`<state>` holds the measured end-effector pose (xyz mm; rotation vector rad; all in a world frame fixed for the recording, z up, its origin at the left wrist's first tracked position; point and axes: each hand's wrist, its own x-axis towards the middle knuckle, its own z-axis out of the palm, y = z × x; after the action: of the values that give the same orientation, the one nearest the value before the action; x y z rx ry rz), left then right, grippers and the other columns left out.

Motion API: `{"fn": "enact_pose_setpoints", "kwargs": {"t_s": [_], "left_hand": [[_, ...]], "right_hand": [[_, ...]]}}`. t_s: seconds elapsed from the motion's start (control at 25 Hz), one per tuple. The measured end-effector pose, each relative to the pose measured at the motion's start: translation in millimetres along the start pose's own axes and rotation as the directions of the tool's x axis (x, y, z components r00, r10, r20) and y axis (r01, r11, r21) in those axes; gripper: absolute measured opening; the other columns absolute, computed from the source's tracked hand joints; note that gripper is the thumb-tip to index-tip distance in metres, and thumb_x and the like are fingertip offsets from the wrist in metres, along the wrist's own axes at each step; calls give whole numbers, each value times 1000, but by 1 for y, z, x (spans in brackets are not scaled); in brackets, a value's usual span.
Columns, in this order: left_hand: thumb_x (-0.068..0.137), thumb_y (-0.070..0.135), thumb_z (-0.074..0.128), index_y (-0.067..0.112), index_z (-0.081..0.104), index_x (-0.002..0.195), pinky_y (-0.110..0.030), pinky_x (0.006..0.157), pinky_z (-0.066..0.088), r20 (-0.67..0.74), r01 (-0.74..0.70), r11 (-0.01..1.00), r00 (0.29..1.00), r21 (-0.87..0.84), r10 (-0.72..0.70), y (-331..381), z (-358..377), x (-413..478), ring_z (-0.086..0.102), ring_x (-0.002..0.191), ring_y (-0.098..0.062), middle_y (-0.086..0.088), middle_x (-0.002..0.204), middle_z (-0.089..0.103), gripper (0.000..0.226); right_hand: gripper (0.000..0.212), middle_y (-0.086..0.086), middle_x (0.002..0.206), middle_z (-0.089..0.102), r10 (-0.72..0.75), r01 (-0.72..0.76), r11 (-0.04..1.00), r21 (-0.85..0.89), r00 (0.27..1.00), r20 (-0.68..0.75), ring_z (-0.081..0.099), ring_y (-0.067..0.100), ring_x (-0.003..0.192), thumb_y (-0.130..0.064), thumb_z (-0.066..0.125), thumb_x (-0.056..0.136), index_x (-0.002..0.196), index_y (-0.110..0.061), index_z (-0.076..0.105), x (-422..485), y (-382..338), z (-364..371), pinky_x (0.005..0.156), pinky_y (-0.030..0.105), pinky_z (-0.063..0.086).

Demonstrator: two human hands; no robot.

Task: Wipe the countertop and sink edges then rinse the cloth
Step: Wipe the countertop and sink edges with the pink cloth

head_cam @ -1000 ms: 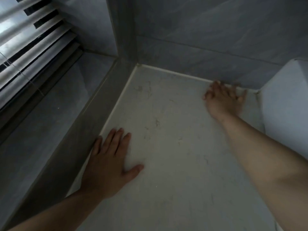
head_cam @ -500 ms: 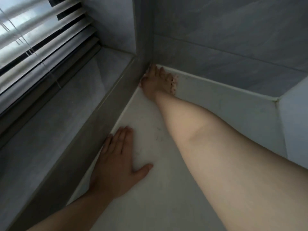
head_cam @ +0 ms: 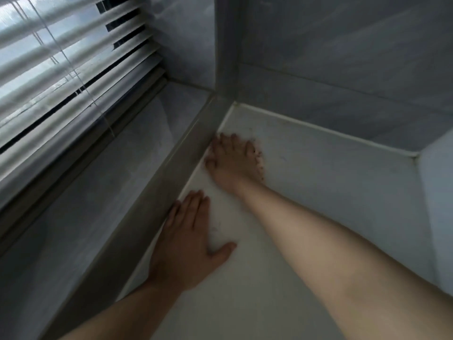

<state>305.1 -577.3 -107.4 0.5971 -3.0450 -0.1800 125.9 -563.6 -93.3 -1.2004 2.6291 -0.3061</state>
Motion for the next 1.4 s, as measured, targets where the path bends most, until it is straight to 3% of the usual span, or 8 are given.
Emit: {"fn": "enact_pose_setpoints", "kwargs": {"t_s": [0.12, 0.24, 0.4, 0.6, 0.72, 0.92, 1.08, 1.4], "left_hand": [[73, 71, 37, -2, 45, 131, -42, 106, 24, 10, -12, 1000, 1000, 17, 12, 0, -1, 0, 44, 129, -30, -19, 138, 46, 95], [71, 71, 36, -2, 46, 130, -41, 106, 23, 19, 3, 1000, 1000, 21, -4, 0, 0, 1, 43, 129, -29, -19, 138, 46, 95], [69, 71, 36, -3, 47, 130, -41, 106, 21, 18, 8, 1000, 1000, 25, -8, 2, 0, 2, 44, 128, -31, -20, 138, 46, 96], [69, 70, 35, -4, 47, 129, -39, 107, 18, 16, 3, 999, 1000, 43, -3, 2, 0, 2, 44, 128, -32, -22, 137, 46, 96], [70, 71, 32, -4, 43, 132, -37, 108, 14, 4, 5, 999, 1000, 52, -6, 2, 0, 1, 40, 131, -31, -21, 140, 43, 98], [63, 77, 18, 5, 27, 143, -34, 113, 4, -46, 6, 999, 999, 44, -4, 3, -3, 1, 18, 142, -21, -11, 153, 23, 108], [71, 69, 25, 2, 44, 133, -39, 108, 21, -61, 54, 997, 997, 50, -51, 6, -2, -4, 38, 132, -27, -16, 142, 43, 94], [84, 49, 34, 4, 53, 127, -37, 105, 24, -85, 9, 1000, 996, 0, -9, -14, -6, -69, 49, 125, -29, -15, 133, 53, 66]], "right_hand": [[57, -8, 159, 5, -135, 140, 983, -117, 989, 53, 0, 18, 147, -43, 27, 98, 150, -29, 8, -51, 39, -9, 116, 43, -3], [54, -10, 159, 9, 269, -281, 950, -136, 958, -101, 7, 21, 146, -44, 27, 97, 149, -34, 13, -88, 129, -27, 116, 47, 4], [57, -5, 160, 5, 794, -795, 605, 33, 599, -103, 3, 26, 146, -43, 19, 95, 150, -30, 10, -119, 164, -40, 110, 65, 2], [56, -3, 159, 13, 278, -278, 960, 17, 954, -114, 6, 26, 146, -45, 26, 96, 149, -30, 18, -71, 22, -1, 112, 53, -4], [55, -11, 159, 5, 115, -116, 992, -45, 993, -25, -2, 20, 147, -47, 25, 97, 149, -36, 11, -84, 31, 3, 114, 46, -10], [54, -11, 159, 5, 681, -686, 726, 37, 711, -176, 3, 22, 146, -47, 20, 96, 148, -39, 10, -170, 160, -18, 114, 57, 1], [56, -4, 160, 3, 798, -796, 599, 83, 586, -137, -1, 27, 146, -48, 16, 97, 149, -32, 7, -188, 145, -18, 112, 61, -1], [68, -6, 159, 11, -55, 60, 989, -132, 998, 42, 4, 25, 147, -52, 8, 85, 150, -31, 13, -194, -14, 30, 113, 48, -8]]}}
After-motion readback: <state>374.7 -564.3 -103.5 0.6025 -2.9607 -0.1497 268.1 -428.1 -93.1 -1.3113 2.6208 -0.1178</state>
